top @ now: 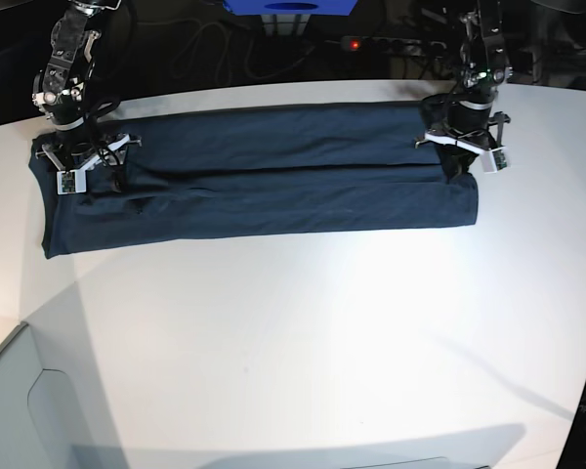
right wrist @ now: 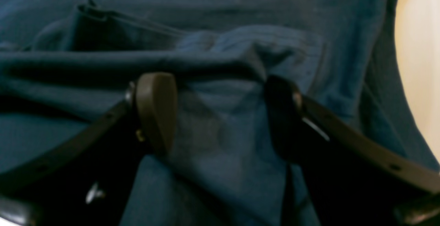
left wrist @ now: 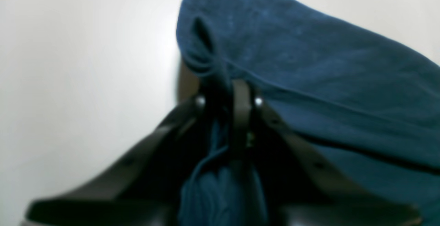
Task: Fold the T-shirt properly
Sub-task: 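Hold the strip end with the left gripper and lift it slightly, then fold the strip end held by the left gripper toward the right gripper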
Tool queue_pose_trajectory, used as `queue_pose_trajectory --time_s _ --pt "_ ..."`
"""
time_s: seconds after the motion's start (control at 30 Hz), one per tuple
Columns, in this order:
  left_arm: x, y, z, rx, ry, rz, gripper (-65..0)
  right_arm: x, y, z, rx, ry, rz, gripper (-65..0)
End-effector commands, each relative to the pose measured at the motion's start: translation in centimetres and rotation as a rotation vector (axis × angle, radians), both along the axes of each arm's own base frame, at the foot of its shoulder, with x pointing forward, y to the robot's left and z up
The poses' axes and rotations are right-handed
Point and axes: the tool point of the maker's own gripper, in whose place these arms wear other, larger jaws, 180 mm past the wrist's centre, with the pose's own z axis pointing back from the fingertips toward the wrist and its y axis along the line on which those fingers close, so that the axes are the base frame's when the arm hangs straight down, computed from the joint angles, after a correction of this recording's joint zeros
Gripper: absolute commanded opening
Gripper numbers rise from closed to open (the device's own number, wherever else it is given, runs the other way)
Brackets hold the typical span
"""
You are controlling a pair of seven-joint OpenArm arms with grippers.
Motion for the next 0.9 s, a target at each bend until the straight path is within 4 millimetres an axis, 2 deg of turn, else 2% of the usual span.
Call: queue_pose_trajectory --time_s 0.0,0.1,0.27,0.4,0.53,0.77,0.87 --pt "0.7 0.3 1.6 0.016 -0.052 0.002 -65.0 -0.5 -0.5 -0.4 -0.022 0.038 0.003 -26.4" --pt "1.3 0.7 3.3 0.037 -0.096 0.007 -65.0 -0.5 -0.5 -0.4 -0.022 0.037 0.003 -26.4" --pt "2.2 -0.4 6.7 0.049 -0.179 -0.028 -65.0 -0.4 -0.5 -0.3 -0.022 0.036 0.004 -26.4" --pt "2.6 -3.7 9.0 0.031 -0.239 -0.09 -65.0 -0.4 -0.5 -0.3 -0.022 0.036 0.004 -26.4" --pt "2.5 -9.4 9.8 0.063 -0.254 -0.237 -65.0 -0.4 -0.5 -0.3 -0.022 0.036 0.004 -26.4" --pt "1.2 -20.4 8.2 0.056 -0.228 -0.484 -65.0 -0.4 -0.5 -0.3 -0.022 0.036 0.004 -26.4" --pt "1.1 -24.6 8.2 0.053 -0.247 -0.584 -65.0 -0.4 -0.5 -0.3 -0.022 0.034 0.005 -26.4"
